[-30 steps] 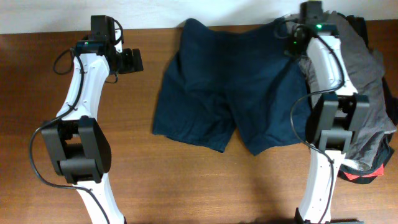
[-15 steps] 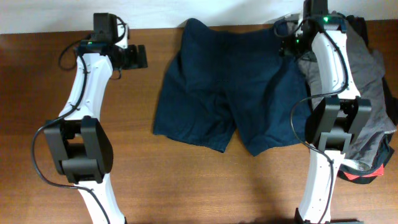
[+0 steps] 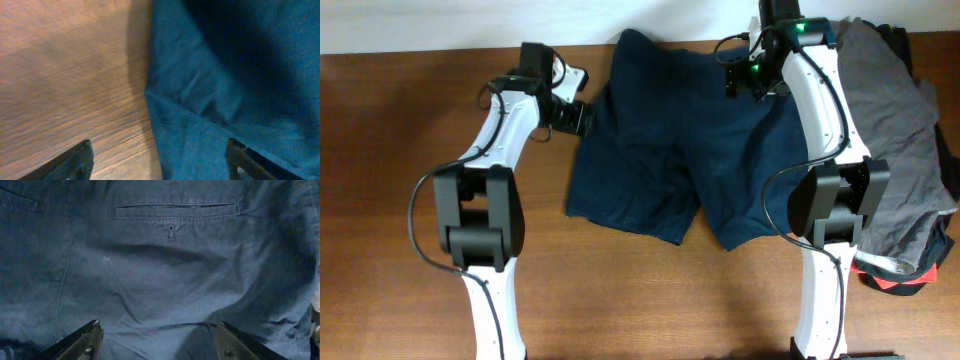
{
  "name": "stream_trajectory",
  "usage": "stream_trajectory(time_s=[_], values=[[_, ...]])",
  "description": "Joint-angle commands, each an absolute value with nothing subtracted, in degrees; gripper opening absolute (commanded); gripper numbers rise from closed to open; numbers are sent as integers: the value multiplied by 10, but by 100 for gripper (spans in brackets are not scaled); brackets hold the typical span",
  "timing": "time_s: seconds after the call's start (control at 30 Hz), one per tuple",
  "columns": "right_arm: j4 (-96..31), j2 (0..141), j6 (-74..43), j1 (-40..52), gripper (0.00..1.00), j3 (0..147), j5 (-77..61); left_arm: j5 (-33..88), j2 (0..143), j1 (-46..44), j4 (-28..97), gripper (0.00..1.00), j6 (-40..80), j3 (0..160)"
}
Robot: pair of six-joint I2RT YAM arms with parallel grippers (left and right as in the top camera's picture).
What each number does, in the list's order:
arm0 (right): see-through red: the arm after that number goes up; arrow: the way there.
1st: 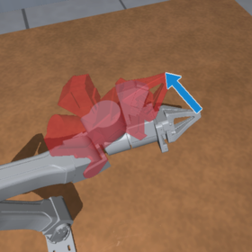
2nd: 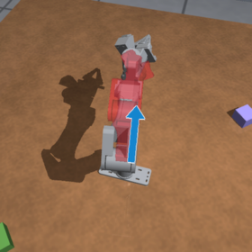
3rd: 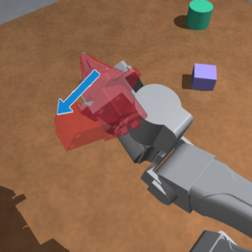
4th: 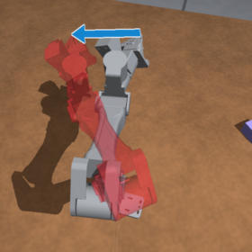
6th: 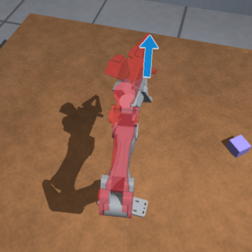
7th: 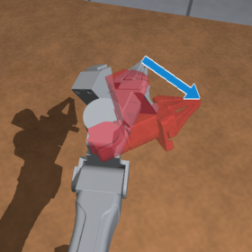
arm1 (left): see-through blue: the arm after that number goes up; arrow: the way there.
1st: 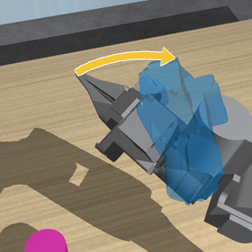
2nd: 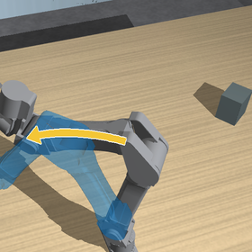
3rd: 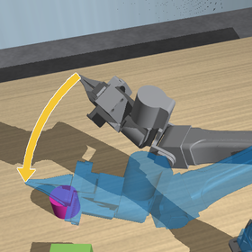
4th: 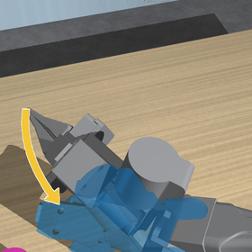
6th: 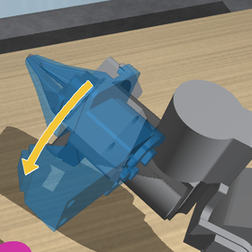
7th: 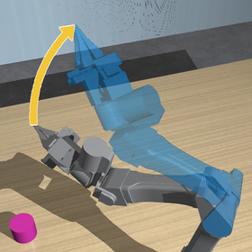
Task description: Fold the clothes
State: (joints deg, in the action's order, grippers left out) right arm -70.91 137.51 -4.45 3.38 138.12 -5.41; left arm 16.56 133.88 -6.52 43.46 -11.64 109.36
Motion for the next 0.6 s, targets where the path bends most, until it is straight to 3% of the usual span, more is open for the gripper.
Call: stream_trajectory(time_s=[0.0, 0.07, 0.2, 0.47, 0.53, 0.57], values=[[-709, 1357, -43, 30, 75, 1392, -56, 185, 1362, -66, 434, 77, -138, 1099], [-709, 1357, -43, 30, 75, 1392, -56, 185, 1367, -66, 438, 71, -138, 1099], [-707, 1357, -43, 30, 75, 1392, -56, 185, 1367, -66, 459, 44, -138, 1099], [-703, 1357, -43, 30, 75, 1392, -56, 165, 1389, -84, 512, 40, -138, 1099], [-702, 1357, -43, 30, 75, 1392, -56, 136, 1394, -90, 520, 5, -127, 1099], [-703, 1357, -43, 30, 75, 1392, -56, 112, 1394, -91, 523, 1, -109, 1099]])
